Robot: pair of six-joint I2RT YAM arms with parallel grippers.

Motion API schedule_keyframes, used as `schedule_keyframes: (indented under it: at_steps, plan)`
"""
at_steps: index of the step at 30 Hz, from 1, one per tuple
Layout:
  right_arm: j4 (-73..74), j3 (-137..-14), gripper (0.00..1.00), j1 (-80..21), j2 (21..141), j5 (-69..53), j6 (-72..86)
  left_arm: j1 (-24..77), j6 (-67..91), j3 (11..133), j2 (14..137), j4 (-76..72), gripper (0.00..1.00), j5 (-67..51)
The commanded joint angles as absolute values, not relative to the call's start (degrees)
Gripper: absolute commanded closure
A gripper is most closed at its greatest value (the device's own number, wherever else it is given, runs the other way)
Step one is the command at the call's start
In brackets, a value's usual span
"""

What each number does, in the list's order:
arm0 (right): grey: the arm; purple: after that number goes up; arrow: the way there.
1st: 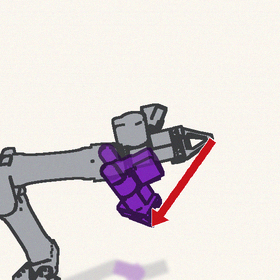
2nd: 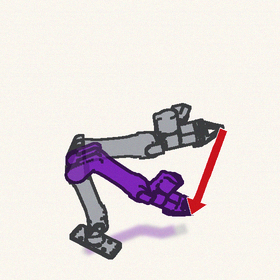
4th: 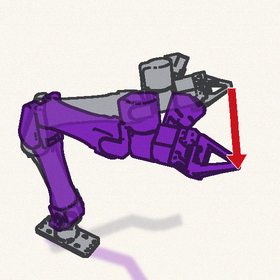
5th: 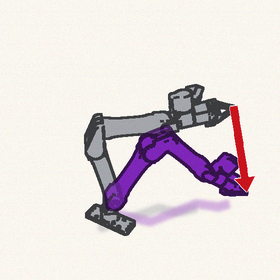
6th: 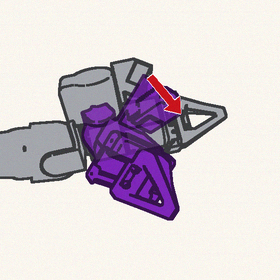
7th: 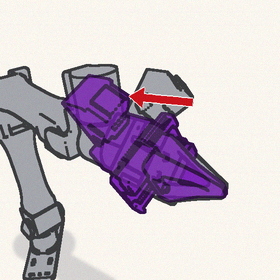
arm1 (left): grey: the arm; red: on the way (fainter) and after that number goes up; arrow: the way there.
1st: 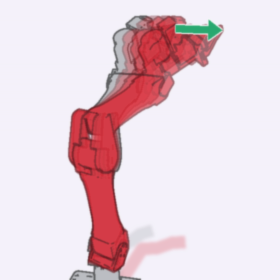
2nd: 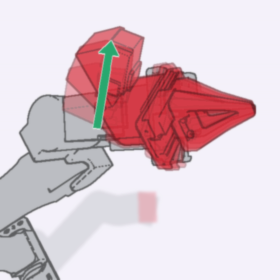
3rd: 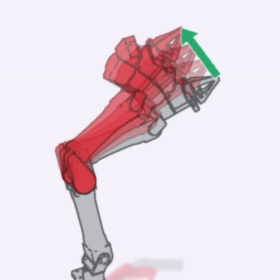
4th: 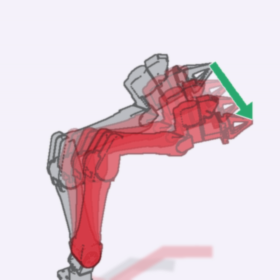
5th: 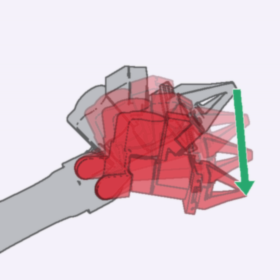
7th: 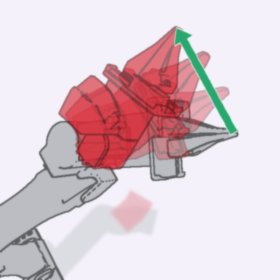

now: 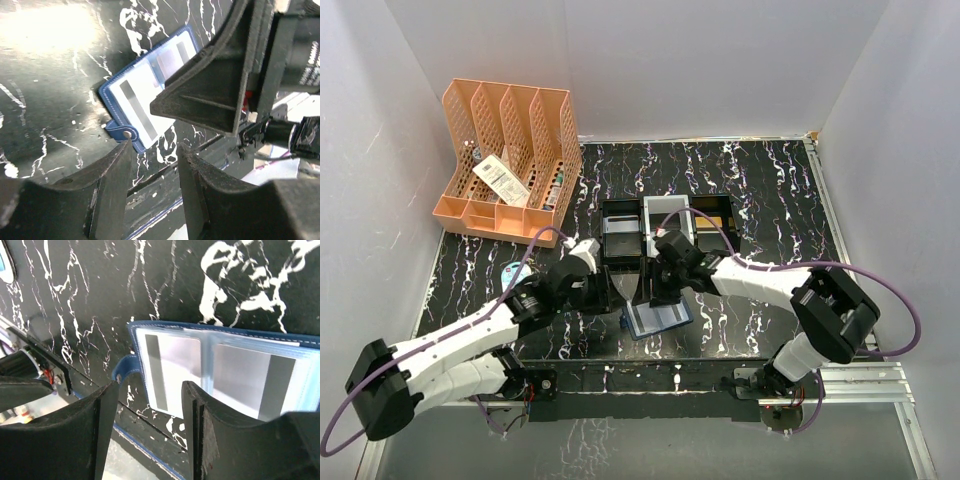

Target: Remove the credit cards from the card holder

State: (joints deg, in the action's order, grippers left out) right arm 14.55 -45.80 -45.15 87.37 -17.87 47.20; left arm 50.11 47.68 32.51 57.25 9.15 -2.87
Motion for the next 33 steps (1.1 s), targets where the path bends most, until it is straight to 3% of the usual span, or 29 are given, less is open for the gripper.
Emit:
schedule_keyframes:
  at_steps: [1, 11, 22, 28, 33]
  plan:
    - [22.3, -53.2, 0.46, -48.8, 87.1, -7.3, 42.5, 50.2, 51.0, 31.8, 52.5, 17.1, 0.59, 6.7]
    - [31.9, -62.9, 0.41, -55.3, 95.5, 4.6, 39.5, 50.2, 51.1, 32.9, 50.7, 19.2, 0.58, 8.8]
    - [35.2, -65.3, 0.39, -58.5, 103.8, 8.5, 38.8, 50.2, 50.4, 33.6, 51.3, 18.6, 0.58, 8.2]
    - [32.7, -63.5, 0.46, -58.2, 103.1, 5.0, 38.4, 50.3, 48.8, 33.9, 53.0, 16.6, 0.58, 4.8]
    - [25.4, -58.2, 0.48, -54.4, 100.2, -4.7, 39.4, 50.2, 46.4, 33.8, 55.0, 12.4, 0.58, -1.9]
